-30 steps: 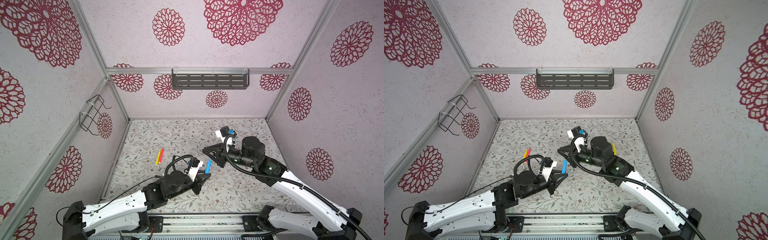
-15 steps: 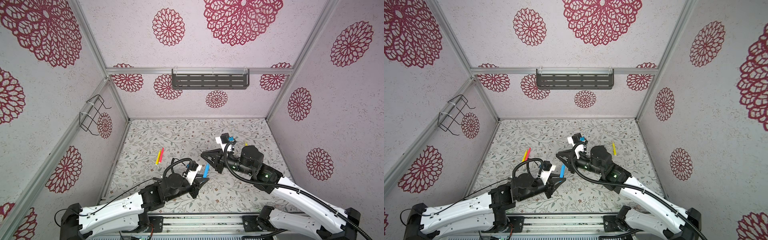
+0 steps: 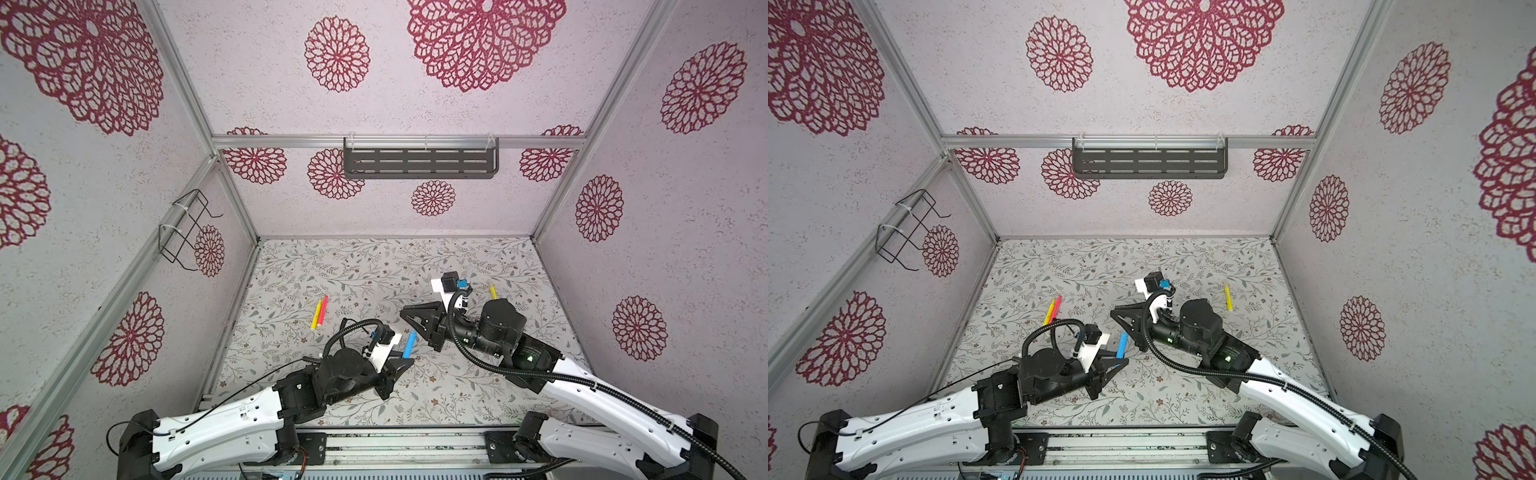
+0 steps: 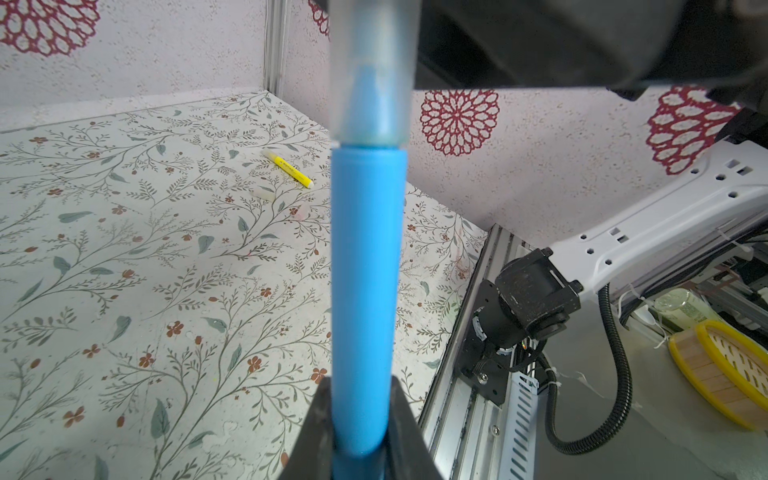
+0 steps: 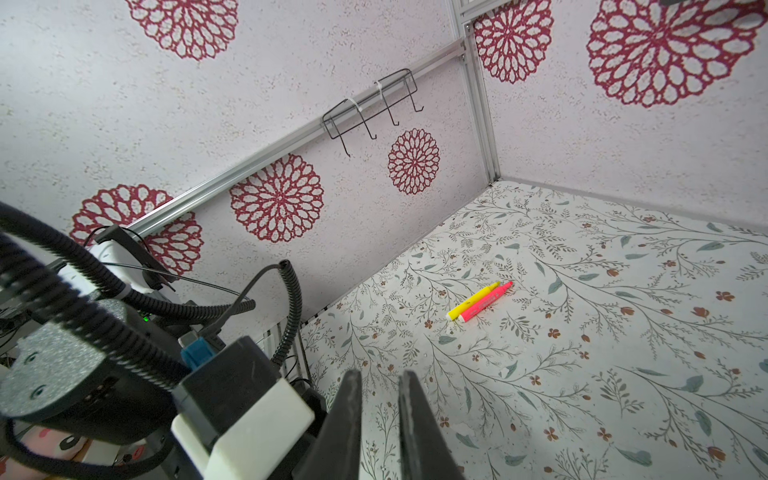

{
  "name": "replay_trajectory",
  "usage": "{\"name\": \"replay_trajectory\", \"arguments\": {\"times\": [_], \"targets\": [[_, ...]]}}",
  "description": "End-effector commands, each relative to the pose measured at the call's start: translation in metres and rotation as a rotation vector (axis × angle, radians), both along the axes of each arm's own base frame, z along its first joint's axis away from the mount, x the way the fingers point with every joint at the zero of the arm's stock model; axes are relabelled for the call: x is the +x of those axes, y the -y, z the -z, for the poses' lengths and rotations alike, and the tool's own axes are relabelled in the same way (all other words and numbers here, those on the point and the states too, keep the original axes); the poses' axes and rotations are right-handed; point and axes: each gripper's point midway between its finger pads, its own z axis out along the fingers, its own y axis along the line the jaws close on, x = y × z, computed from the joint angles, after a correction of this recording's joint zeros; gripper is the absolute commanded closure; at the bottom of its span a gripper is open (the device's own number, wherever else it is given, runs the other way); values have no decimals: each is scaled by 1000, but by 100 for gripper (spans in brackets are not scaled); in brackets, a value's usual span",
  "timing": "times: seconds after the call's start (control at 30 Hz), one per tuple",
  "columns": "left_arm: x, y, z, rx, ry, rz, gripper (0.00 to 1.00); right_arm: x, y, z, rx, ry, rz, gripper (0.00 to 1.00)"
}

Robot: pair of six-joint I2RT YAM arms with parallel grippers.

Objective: Insert the pens into the pen caps

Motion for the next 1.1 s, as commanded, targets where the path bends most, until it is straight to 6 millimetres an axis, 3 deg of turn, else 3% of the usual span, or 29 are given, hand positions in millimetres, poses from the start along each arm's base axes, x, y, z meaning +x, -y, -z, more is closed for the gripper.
{"name": "replay_trajectory", "arguments": {"times": [0.0,1.07], "targets": [[5,-4,-86,-269,136,-34,100,-24,-7,69,-182,-136,-92,100],[6,-19,-109,-312,175,-57,100,-45,-21,108,-239,-197,-142,100]]}}
